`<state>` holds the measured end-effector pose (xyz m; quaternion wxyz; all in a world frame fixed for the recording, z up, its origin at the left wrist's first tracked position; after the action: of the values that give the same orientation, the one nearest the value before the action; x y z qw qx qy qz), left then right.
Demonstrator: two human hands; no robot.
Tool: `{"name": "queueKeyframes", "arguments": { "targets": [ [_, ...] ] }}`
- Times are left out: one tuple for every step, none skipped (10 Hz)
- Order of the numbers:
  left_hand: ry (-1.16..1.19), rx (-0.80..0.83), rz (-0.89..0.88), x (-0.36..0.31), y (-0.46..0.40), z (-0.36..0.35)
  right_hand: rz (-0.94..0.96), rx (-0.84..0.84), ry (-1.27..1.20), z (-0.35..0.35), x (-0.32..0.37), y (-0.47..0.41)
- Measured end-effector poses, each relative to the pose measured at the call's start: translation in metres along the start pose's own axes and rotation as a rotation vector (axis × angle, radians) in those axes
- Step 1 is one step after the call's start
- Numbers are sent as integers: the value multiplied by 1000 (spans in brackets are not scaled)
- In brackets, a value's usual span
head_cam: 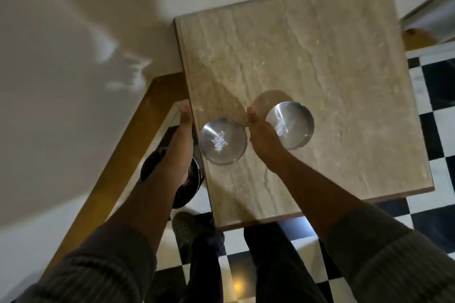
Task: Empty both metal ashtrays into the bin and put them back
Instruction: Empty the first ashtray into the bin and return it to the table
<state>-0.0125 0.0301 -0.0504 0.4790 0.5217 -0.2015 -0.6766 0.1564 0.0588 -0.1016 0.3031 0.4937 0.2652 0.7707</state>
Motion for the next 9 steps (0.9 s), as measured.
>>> {"name": "queueKeyframes", "arguments": {
  "targets": [
    [34,51,116,18,-14,-9,119,-42,61,-9,5,-3],
    [84,76,192,33,-18,-17,247,-119,334,-19,2,-10],
    [122,89,177,36,-20,-19,339,-139,581,-27,-4,-16],
    [147,63,197,42,-27,-14,370,-88,708,-34,-5,-11],
    [170,34,245,47,-31,-4,413,-64,752,-36,2,-5],
    [197,-42,286,65,-43,9,467,-45,810,-46,3,-2],
    [150,-168,374,91,-49,45,525,54,858,-74,9,13],
    [-46,-75,323,114,-55,72,598,195,909,-108,10,33],
    [64,54,508,141,-49,85,644,308,957,-139,6,52]
  ]
}}
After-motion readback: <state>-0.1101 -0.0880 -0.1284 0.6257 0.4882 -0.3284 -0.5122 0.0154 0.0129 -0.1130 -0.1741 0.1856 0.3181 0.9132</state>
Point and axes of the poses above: each hand's wrist, its own y-axis away from the middle knuckle, its own z-axis out of the back of the hand, x = y × z, the point moved 6 cm from there along -y, towards the middle knuckle, and after that the axes turned 14 degrees about -x, right-handed, at the moved point
